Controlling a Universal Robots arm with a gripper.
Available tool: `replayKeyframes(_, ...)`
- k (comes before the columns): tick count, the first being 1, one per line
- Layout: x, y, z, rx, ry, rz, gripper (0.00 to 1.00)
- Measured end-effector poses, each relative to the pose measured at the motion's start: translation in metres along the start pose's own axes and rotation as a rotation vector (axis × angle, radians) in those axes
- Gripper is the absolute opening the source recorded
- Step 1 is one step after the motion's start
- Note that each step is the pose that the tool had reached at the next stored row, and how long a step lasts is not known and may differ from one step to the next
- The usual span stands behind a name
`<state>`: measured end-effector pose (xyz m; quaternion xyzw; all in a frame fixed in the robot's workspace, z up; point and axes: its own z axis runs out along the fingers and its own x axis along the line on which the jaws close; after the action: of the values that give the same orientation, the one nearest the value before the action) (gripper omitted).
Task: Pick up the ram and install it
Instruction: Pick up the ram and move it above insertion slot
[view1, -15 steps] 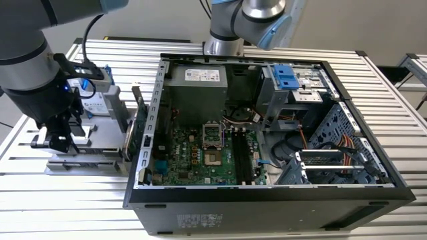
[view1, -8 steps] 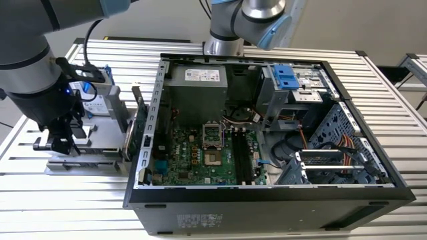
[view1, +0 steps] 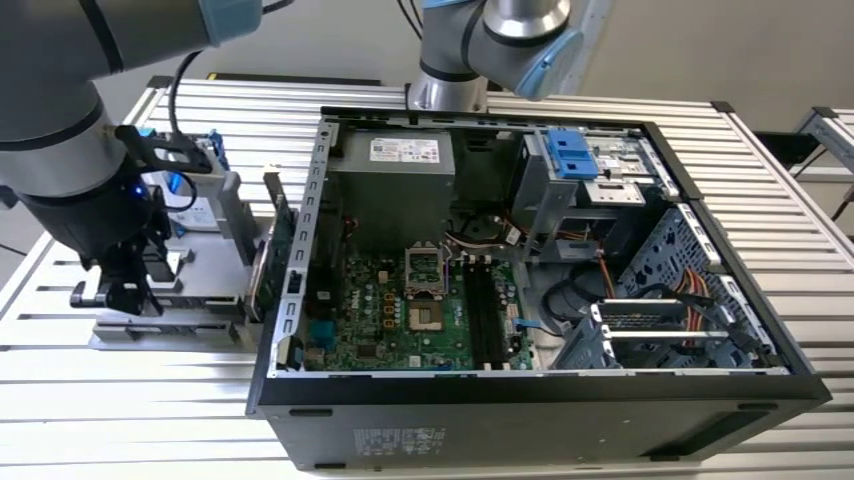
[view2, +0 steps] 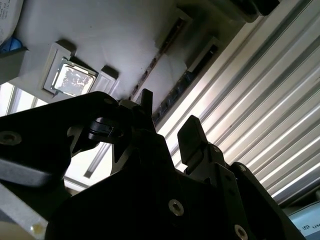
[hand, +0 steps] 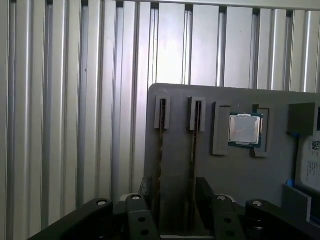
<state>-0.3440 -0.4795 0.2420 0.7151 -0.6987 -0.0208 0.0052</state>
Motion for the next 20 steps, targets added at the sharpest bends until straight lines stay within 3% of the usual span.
replayKeyframes(11, 0.0054, -0.0001, 0.0088, -0.0021, -0.0001, 0.005, 1.0)
replayKeyframes(20, 0.006, -0.0005, 0.0169, -0.0055, 0.0007, 0.01, 1.0)
